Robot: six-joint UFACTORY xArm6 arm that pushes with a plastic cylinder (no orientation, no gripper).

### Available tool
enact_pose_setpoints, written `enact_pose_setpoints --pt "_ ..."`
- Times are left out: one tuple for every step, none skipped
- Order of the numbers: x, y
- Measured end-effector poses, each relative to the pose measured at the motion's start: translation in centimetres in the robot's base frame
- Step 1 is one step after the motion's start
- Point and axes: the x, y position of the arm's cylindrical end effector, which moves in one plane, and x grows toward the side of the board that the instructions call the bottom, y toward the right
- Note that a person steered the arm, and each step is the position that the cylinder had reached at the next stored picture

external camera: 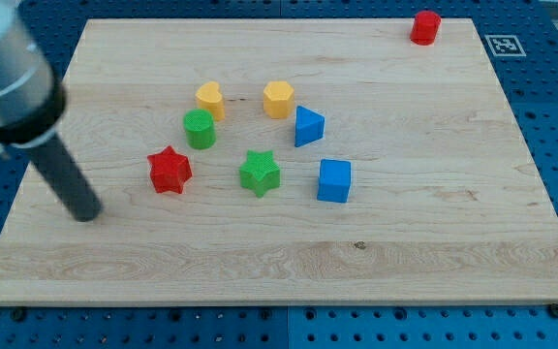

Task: Place the red star left to the green circle

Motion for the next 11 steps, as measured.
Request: enact_pose_setpoints --pt "-0.6 3.5" --pt "-0.9 4.3" --pt "-2.1 5.0" --pt "-3.3 5.0" --pt "-3.6 5.0" --pt "-2.8 5.3" --pt "-2.7 6.0" --pt "-3.2 7.2" --pt "-4.5 7.6" --pt "-6.2 7.0" --pt "-8.5 5.0"
